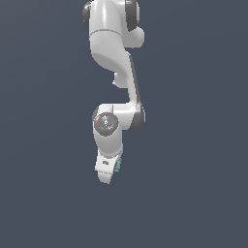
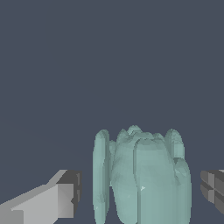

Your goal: Pick up the object and move it to a goal position.

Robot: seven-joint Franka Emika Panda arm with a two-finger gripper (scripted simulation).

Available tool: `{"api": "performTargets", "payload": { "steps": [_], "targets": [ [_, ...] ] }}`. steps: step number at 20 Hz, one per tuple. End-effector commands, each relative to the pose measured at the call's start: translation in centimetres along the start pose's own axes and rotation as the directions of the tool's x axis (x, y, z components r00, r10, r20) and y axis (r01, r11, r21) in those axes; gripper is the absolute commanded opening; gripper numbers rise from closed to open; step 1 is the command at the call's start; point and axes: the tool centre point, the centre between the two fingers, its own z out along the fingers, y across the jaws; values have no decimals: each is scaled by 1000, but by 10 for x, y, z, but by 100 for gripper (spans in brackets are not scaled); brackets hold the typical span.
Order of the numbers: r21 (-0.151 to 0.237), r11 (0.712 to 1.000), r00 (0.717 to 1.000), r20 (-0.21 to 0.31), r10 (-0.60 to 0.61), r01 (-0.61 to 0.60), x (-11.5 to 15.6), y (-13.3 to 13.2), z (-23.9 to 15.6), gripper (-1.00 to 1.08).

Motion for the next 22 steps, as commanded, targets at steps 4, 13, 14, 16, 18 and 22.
{"api": "performTargets", "payload": {
  "steps": [4,13,14,16,18,22],
  "targets": [
    [-1,1000,1000,0,-1,1,0,1,12,100],
    [-1,1000,1000,0,-1,1,0,2,11,-100],
    [-1,1000,1000,0,-1,1,0,2,11,-100],
    [-1,1000,1000,0,-1,1,0,2,11,-100],
    [-1,1000,1000,0,-1,1,0,2,10,-100],
    [-1,1000,1000,0,-1,1,-1,3,1,-100]
  ]
}}
